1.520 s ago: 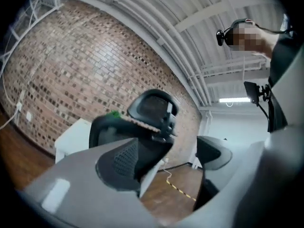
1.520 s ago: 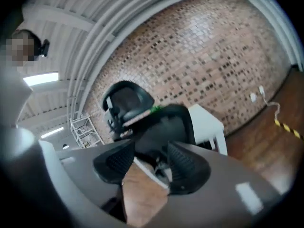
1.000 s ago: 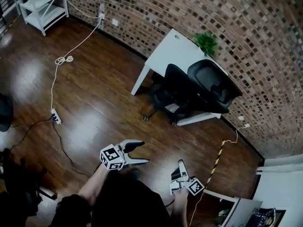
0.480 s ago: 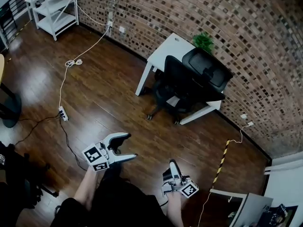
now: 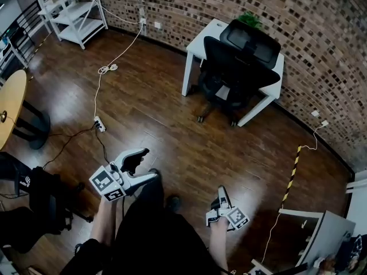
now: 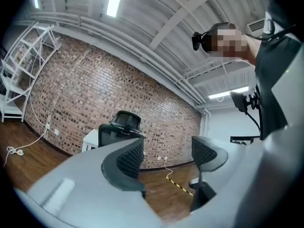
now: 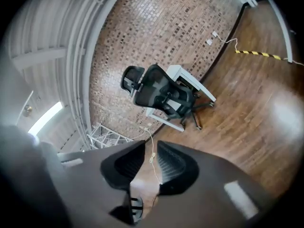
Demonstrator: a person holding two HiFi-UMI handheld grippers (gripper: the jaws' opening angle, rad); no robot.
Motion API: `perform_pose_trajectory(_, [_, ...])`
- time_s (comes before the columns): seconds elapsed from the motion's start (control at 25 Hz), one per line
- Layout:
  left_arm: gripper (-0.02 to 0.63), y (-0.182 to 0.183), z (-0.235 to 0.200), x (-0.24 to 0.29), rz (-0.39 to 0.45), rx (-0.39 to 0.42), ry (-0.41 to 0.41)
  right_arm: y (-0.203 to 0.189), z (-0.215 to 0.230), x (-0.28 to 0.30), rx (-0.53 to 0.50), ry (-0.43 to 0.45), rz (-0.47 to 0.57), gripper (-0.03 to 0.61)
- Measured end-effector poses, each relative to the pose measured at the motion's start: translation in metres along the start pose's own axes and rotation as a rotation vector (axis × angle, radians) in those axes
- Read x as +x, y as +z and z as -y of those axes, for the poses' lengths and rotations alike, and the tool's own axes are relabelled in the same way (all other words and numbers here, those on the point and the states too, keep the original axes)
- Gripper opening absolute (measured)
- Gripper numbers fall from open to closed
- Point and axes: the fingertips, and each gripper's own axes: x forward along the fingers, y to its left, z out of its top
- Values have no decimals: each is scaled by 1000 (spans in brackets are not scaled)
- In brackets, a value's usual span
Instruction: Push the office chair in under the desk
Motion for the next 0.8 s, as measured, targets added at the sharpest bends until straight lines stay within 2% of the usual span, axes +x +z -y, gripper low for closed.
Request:
perform_pose_trajectory(0.04, [520,12,0,5,8,6,8,9,-12,-11,1,11,20,69])
perform_pose_trajectory(0.08, [520,23,2,10,10,11,11,21,-41,-16,-46,129,43,67])
perform_pose_trajectory(0.16, [520,42,9,18,8,21,-4,42,-112,-19,-182,461,86,50])
perform_pose_trajectory(0.2, [520,51,16,18,6,27,-19,47,-133,-22,-224,541,100,26])
perform_pose_trajectory(0.24, [520,60,22,16,4,36,-35,48,-140,-26,-247,543,107,9])
perform_pose_trajectory(0.4, [520,101,52,22,-7,54,-111,48,-164,-42,-339,422,110,0])
perform_pose_trajectory(0.48, [520,123,72,37,-3,41,-173,50,-198,-58,-423,441,116,0])
perform_pose_trajectory(0.64, [522,166,110,26,-11,66,-230,25,-287,-101,-611,512,113,0])
perform_pose_trajectory(0.8, [522,212,138,-16,4,49,-273,-22,-361,-138,-752,481,123,0])
